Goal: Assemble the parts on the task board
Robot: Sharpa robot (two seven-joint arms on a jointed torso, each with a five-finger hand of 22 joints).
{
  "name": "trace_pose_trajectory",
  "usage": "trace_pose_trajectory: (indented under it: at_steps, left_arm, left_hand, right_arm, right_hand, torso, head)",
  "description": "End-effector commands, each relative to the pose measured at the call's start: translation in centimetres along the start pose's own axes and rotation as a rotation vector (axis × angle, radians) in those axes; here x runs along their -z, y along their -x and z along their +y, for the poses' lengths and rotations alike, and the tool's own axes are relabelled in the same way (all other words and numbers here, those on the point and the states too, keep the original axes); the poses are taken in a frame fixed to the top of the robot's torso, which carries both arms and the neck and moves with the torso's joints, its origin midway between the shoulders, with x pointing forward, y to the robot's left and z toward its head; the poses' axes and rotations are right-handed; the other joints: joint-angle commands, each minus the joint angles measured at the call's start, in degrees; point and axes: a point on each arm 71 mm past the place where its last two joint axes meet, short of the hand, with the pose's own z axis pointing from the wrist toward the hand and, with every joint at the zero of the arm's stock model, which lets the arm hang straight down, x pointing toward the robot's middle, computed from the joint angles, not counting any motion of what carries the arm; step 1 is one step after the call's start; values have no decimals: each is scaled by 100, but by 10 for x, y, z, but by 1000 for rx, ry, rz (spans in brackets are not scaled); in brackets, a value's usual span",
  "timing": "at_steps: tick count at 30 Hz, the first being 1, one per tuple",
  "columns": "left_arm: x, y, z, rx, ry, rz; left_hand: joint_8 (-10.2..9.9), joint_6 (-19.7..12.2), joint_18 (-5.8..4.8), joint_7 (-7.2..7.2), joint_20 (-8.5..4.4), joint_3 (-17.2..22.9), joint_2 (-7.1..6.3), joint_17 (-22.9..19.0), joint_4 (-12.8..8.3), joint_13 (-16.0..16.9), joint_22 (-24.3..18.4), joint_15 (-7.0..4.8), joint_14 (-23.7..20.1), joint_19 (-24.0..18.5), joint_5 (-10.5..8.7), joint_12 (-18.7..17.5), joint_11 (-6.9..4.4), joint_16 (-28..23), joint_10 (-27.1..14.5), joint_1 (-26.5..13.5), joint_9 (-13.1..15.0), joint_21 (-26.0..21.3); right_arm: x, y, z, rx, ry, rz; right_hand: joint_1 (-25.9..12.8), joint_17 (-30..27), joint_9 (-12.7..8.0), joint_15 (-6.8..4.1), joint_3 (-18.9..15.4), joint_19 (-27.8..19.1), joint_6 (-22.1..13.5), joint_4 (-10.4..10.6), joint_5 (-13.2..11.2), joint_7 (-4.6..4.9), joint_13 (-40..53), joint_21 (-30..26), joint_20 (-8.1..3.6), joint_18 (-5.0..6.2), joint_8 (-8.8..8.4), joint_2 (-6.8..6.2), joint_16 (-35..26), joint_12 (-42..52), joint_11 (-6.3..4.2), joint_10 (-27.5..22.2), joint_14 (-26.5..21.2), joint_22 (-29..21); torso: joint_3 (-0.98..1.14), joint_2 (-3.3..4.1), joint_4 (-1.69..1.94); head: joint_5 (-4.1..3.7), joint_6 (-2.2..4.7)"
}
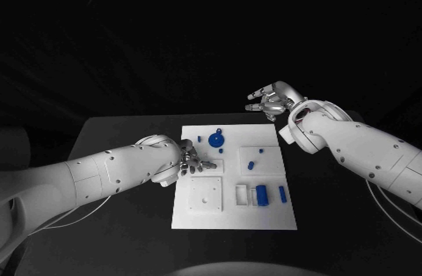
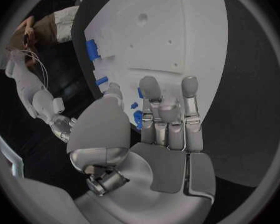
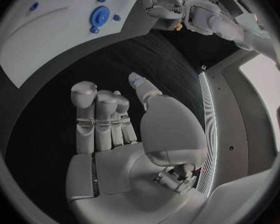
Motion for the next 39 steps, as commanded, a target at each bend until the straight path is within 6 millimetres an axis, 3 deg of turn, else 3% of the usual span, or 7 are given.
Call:
trace_pose_trajectory:
  at_steps: [1, 3, 6, 9, 12, 21, 39]
  left_arm:
    - [4, 5, -1, 29, -8, 31]
    - [7, 15, -2, 49, -13, 27]
    - [12, 34, -3, 75, -21, 8]
    - [16, 55, -4, 94, -23, -21]
    - [19, 79, -5, 104, -22, -58]
    - [14, 118, -6, 113, 8, -119]
    - [-11, 133, -7, 18, 82, -123]
  left_hand:
    - [-46, -132, -80, 45, -6, 136, 250, -201, -66, -46, 80, 19, -127, -59, 5, -130, 42, -159, 278, 177, -78, -66]
    - [-41, -263, -62, 91, 32, 93, 583, -465, -445, -101, 49, 52, -200, -80, 358, -351, 86, -363, 287, 285, -286, -165]
    - [-48, -702, -85, 191, 43, 36, 1058, -624, -1094, -168, -2, 76, -303, -123, 1729, -698, 137, -566, 240, 639, -931, -345]
    - [-37, -901, -83, 246, 89, -60, 1331, -803, -1452, -225, -84, 135, -393, -144, 2006, -1068, 168, -745, 176, 775, -1666, -568]
    - [-33, -906, -76, 290, 101, -212, 1499, -873, -1584, -179, -101, 147, -379, -54, 1826, -1190, 170, -729, 230, 702, -2304, -710]
    - [-27, -1074, -49, 416, 144, -588, 1478, -970, -1318, -83, 2, 195, -403, 26, 1037, -1290, 219, -712, 209, 446, -3028, -914]
    - [-28, -1233, -42, 485, 173, -600, 1426, -1025, -1161, -8, 99, 226, -471, 68, 921, -1330, 262, -663, 163, 364, -3365, -1091]
  right_arm:
    - [0, 0, 0, 3, 7, 8]
    - [1, 0, -1, 4, 5, 8]
    - [1, 1, -2, 4, 2, 6]
    - [0, 1, -3, 4, 0, 6]
    - [0, 1, -4, 4, -3, 5]
    - [-1, 0, -4, 2, -3, 7]
    - [-1, -4, 2, -3, 10, 16]
  right_hand:
    - [-42, -5, -3, -19, -23, 288, -7, -5, 28, 7, -5, -13, 17, 37, -20, 1, -20, -23, -10, -31, -19, 489]
    - [-32, -17, -3, -19, -38, 289, -6, -8, 37, 5, -12, -48, 18, 41, -19, 6, -39, -29, -11, -35, -19, 483]
    - [-32, -17, -3, -19, -38, 289, -6, -8, 37, 5, -12, -48, 18, 41, -19, 6, -39, -29, -11, -35, -19, 483]
    - [-32, -17, -3, -19, -38, 289, -6, -8, 37, 5, -12, -48, 18, 41, -19, 6, -39, -29, -11, -35, -19, 483]
    - [-32, -17, -3, -19, -38, 289, -6, -8, 37, 5, -12, -48, 18, 41, -19, 6, -39, -29, -11, -35, -19, 483]
    - [-35, -20, -2, -20, -37, 292, 0, -5, 49, 4, -16, -57, 17, 38, -19, 10, -44, -30, -12, -33, -16, 482]
    - [-40, -17, -3, -21, -26, 296, -1, -2, 74, 5, -22, -62, 16, 37, -20, 14, -43, -34, -13, -35, -11, 483]
  torso:
    - [1, -1, -3]
    - [0, -1, -2]
    - [3, -1, 1]
    - [5, -3, -4]
    - [5, 0, -10]
    - [-1, 28, -30]
    - [4, 163, -162]
  head:
    - [1, 11]
    - [0, 13]
    - [5, 20]
    - [16, 38]
    - [21, 63]
    - [82, 127]
    - [220, 277]
